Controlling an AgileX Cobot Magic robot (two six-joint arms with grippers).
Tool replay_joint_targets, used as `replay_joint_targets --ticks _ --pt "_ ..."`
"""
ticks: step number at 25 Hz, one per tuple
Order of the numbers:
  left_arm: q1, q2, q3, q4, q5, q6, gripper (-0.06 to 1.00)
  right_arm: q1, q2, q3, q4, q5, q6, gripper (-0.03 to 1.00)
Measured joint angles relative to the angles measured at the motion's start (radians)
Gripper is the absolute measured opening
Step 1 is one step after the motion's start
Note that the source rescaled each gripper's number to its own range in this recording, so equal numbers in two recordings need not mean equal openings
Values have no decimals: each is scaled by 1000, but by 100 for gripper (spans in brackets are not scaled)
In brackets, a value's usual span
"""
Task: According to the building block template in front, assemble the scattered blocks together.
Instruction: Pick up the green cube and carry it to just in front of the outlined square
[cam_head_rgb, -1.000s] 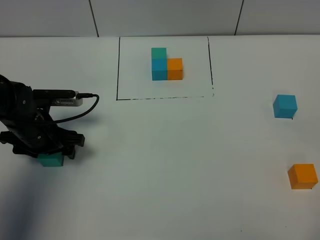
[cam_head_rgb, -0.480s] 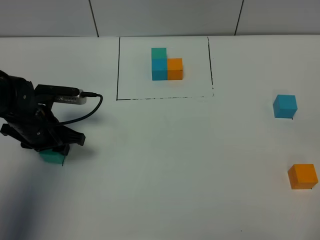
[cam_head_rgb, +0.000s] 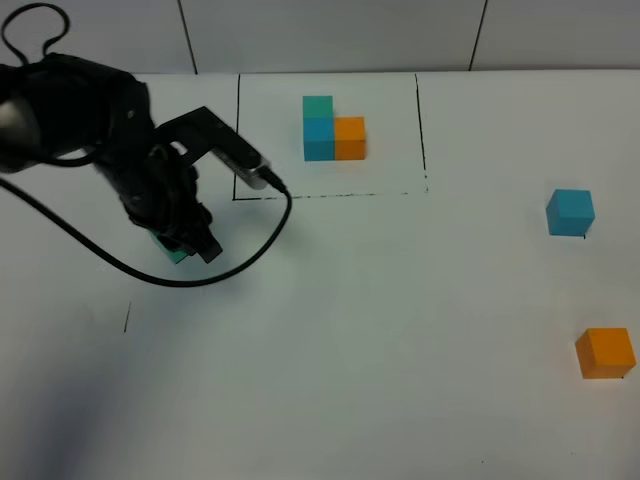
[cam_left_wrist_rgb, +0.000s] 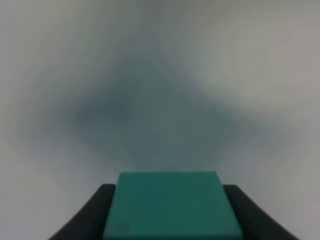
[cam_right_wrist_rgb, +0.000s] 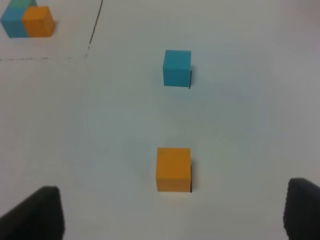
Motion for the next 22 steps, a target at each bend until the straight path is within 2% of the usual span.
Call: replay_joint_targets --ticks 7,11,16,22 --pt "-115 204 -336 0 150 174 1 0 0 0 0 0 0 77" --pt "-168 299 -493 0 216 239 1 0 0 0 0 0 0 77" --pt "-202 381 -587 0 263 345 1 0 0 0 0 0 1 77" --pt "-204 403 -598 0 227 396 1 0 0 0 0 0 1 77"
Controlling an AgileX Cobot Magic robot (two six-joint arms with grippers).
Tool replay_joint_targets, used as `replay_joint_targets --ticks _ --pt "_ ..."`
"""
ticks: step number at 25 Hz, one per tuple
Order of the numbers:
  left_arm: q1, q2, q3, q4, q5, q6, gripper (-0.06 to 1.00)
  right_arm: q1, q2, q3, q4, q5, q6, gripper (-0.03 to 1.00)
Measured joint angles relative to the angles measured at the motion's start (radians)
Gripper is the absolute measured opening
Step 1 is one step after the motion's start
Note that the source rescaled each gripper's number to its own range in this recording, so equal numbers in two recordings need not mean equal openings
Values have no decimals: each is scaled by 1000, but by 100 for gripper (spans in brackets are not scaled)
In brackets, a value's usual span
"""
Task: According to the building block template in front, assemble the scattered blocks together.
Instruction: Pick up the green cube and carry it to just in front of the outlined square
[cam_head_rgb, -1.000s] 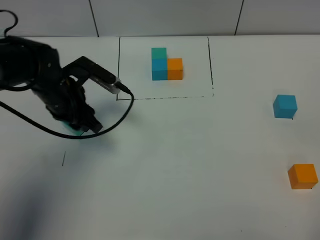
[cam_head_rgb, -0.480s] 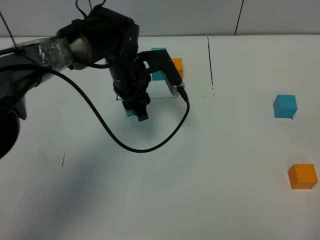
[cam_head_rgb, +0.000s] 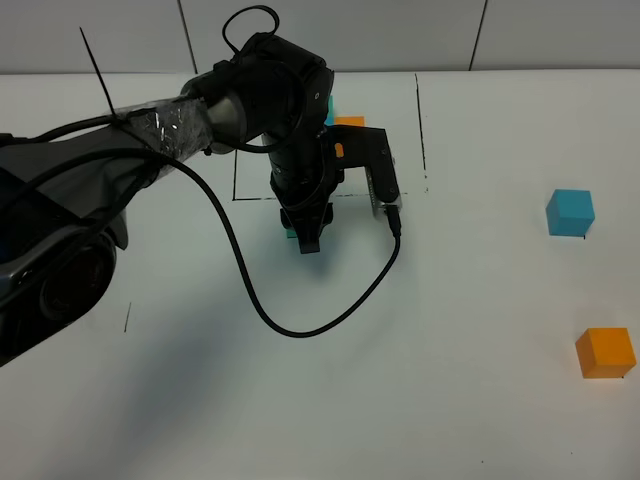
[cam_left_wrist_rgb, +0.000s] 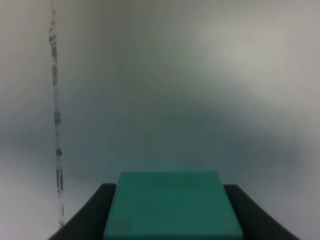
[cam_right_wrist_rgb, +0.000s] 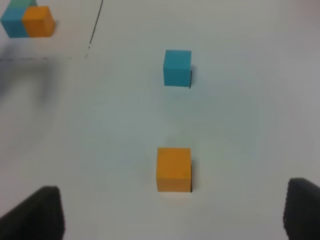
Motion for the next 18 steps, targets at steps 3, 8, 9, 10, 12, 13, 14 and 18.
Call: replay_joint_targets --ticks 3,8,9,10,12,13,14,18 --pt "0 0 -1 0 -42 12 1 0 0 0 0 0 0 77" --pt "0 3 -4 -17 -84 11 1 0 0 0 0 0 0 77" --pt "0 9 -4 -17 -84 12 1 0 0 0 0 0 0 77" --pt "0 13 -4 -18 -84 17 1 0 0 0 0 0 0 77" --pt "0 29 -4 -19 -84 34 1 0 0 0 0 0 0 77" --pt "0 36 -4 -20 -80 44 1 0 0 0 0 0 0 77" --pt "0 44 -4 -20 -75 54 1 0 0 0 0 0 0 77" --pt "0 57 -6 -22 -69 93 1 0 0 0 0 0 0 77"
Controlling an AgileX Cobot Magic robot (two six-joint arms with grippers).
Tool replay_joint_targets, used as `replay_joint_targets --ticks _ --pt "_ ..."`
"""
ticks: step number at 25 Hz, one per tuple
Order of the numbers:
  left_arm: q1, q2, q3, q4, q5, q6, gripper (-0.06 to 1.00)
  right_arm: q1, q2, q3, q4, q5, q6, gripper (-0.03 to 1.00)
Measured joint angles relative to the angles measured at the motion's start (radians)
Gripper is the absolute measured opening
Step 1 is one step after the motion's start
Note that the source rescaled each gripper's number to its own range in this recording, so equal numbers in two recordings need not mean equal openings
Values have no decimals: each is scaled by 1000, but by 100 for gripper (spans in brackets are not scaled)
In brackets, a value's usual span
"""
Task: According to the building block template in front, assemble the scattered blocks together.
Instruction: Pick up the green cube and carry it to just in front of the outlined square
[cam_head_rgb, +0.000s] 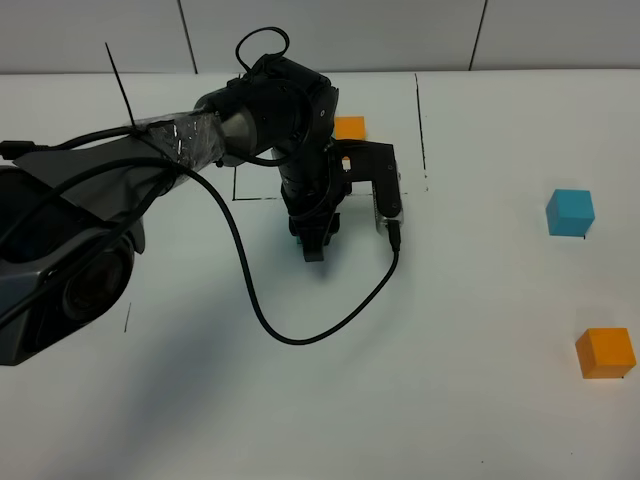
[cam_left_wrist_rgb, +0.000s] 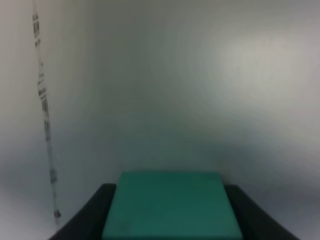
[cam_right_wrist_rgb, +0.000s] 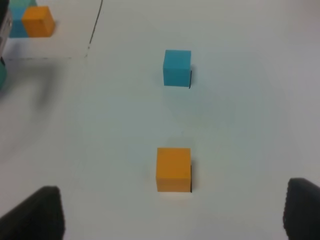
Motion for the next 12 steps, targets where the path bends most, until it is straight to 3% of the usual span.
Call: replay_joint_targets --ticks 12 --pt "0 1 -1 -41 8 85 1 0 0 0 0 0 1 77"
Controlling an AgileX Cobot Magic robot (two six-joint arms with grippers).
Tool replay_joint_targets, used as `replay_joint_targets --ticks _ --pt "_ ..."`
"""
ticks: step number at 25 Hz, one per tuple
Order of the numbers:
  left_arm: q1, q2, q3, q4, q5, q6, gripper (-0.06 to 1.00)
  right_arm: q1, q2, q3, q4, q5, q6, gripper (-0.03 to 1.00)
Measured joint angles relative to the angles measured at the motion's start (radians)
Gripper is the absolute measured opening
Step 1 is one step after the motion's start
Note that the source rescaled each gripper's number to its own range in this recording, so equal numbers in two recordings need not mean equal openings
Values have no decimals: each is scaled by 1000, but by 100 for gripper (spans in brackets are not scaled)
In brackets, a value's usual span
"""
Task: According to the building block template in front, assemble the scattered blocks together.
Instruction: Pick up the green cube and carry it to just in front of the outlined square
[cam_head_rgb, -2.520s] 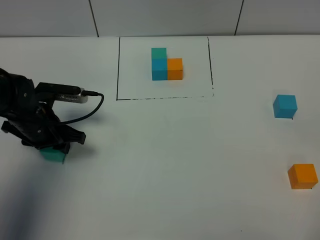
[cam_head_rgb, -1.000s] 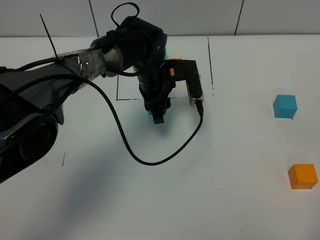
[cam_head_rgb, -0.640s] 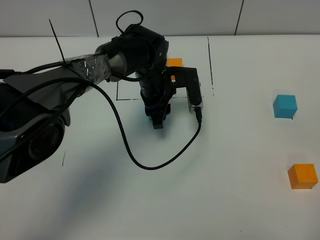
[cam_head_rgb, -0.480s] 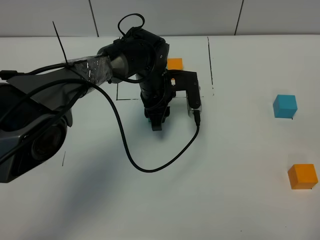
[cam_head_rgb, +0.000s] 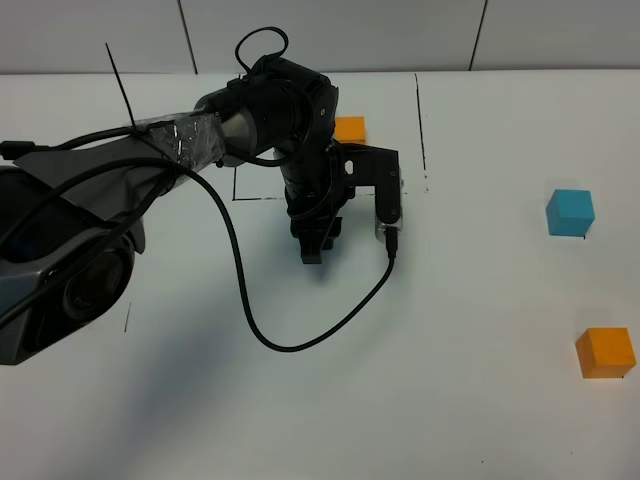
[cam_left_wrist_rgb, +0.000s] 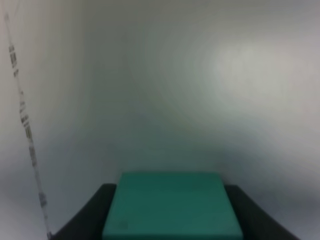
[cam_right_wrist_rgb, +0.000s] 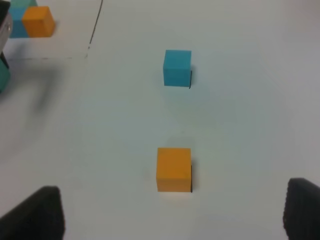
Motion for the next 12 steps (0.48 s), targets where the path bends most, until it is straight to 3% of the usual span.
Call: replay_joint_targets --ticks 8,10,12 --pt "0 0 0 -4 11 0 1 0 0 0 0 0 0 77" --pt "0 1 0 -5 13 0 7 0 0 0 0 0 0 77" --pt "0 3 0 -6 17 0 23 0 0 0 0 0 0 77"
